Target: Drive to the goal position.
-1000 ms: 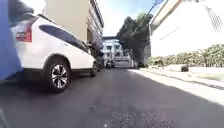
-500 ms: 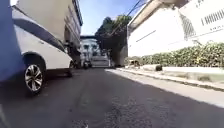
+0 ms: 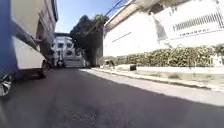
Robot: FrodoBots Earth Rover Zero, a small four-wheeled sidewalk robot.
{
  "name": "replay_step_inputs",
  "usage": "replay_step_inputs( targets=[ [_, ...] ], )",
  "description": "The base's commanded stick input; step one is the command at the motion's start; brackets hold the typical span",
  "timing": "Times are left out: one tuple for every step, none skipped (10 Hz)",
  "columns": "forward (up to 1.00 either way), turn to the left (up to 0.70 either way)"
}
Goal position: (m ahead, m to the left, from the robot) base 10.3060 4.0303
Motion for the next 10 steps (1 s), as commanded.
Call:
replay_step_inputs(
  targets=[
    [0.91, -0.01],
    [0.98, -0.01],
    [0.98, 0.10],
    [0.98, 0.38],
    [0.98, 0.38],
    [0.98, 0.38],
    [0.98, 0.38],
    [0.98, 0.38],
    [0.98, 0.38],
    [0.98, 0.38]
  ],
)
